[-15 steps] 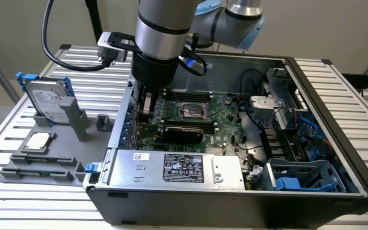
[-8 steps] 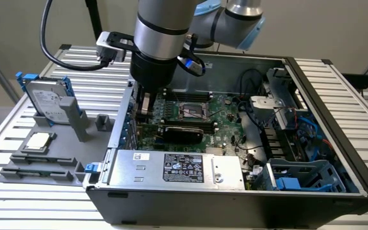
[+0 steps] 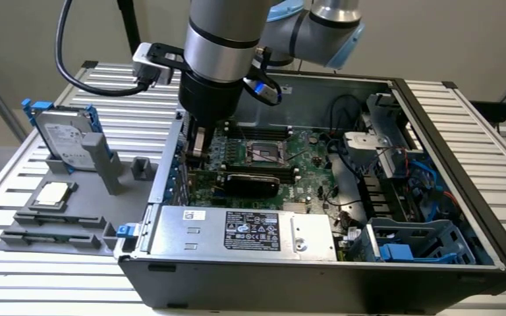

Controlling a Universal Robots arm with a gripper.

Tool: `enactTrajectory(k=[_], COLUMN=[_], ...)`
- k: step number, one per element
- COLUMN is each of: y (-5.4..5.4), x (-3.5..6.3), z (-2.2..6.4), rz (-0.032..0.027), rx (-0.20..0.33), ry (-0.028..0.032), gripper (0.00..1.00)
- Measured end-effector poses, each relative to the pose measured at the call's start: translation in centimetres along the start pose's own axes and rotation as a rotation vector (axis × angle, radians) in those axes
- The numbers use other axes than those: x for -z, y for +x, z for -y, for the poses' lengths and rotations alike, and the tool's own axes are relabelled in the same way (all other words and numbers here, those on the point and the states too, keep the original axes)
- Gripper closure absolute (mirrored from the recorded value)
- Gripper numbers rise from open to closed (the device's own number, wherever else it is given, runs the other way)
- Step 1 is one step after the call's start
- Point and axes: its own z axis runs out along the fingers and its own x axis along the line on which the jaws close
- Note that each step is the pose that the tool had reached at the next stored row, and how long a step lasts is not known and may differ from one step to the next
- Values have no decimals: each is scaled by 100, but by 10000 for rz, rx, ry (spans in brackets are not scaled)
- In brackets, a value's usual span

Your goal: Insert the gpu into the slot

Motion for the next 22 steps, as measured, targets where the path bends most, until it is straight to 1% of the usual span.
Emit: enactTrajectory(k=[3,8,14,22], y=[-1,-7,-17,-23], x=[-6,-13,-13,-2], z=[1,0,0,-3], rz=[20,51,73,73], rx=[-83,-218,-334,-341], ry=[-33,-69,-155,-164], gripper=[89,89,89,89])
